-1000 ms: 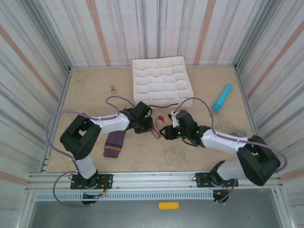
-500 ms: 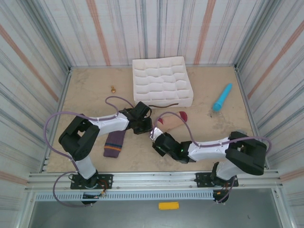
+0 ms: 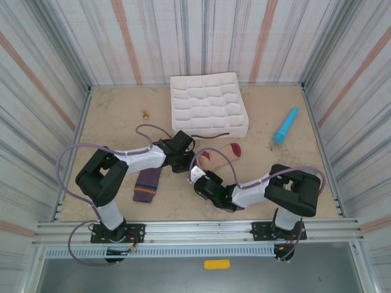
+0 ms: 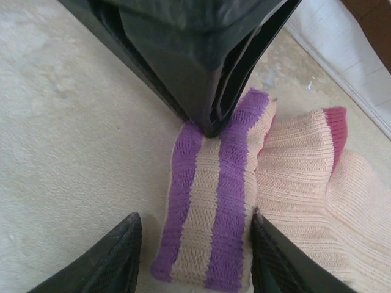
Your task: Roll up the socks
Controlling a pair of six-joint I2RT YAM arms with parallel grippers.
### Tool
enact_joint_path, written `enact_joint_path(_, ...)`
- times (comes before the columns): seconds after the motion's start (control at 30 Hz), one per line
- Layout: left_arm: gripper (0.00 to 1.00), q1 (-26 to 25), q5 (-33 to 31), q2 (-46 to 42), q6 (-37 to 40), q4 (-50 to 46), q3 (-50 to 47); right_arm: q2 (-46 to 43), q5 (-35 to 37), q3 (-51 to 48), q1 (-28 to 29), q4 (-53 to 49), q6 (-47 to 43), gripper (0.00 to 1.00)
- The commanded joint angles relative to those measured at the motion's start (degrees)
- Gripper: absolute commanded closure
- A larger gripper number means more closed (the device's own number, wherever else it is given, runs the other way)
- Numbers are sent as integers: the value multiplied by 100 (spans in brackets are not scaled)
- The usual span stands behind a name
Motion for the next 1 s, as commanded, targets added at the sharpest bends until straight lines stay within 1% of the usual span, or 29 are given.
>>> enact_joint_path(0.0,100,28,110,1,-67,-152,-55,205,156,122,-55,129,-85,56)
enact_joint_path(0.07,100,24,117,0,-52,-165,-49,207,126,110,-82,126,-71,60)
enact_joint_path(0.13,100,29,110,5,-51,-173,-46,173,6,101,-127,109,-36,62)
enact_joint_path(0.17,100,29,125,4,-51,-161,-46,166,-47,98,-139,107,-30,65)
enact_joint_path(0.27,100,37,151,2,-60,-136,-46,198,-186,132,-212,60,37,83)
enact_joint_path(0.33,100,55,159,-17,-75,-101,-62,183,-318,123,-282,-14,173,93)
enact_joint_path(0.4,100,93,152,-69,-93,-46,-107,122,-583,20,-396,-69,378,100)
enact_joint_path(0.43,100,99,160,-107,-112,5,-139,94,-701,-33,-456,-93,476,100)
enact_joint_path(0.47,96,123,177,-157,-126,77,-188,80,-807,-88,-526,-111,584,100)
enact_joint_path(0.5,89,149,203,-215,-145,148,-234,58,-922,-129,-595,-140,680,100)
enact_joint_path(0.53,84,166,231,-260,-166,212,-271,35,-1031,-155,-649,-200,776,100)
enact_joint_path(0.6,74,217,294,-346,-200,289,-326,-37,-1298,-162,-776,-332,989,100)
enact_joint_path(0.67,67,255,348,-430,-200,326,-358,-150,-1587,-215,-910,-462,1250,100)
enact_joint_path(0.83,58,310,275,-738,-189,352,-481,-381,-2151,-737,-1217,-179,1808,100)
enact_joint_path(0.97,57,346,224,-856,-153,354,-507,-517,-2803,-1076,-1568,141,2228,100)
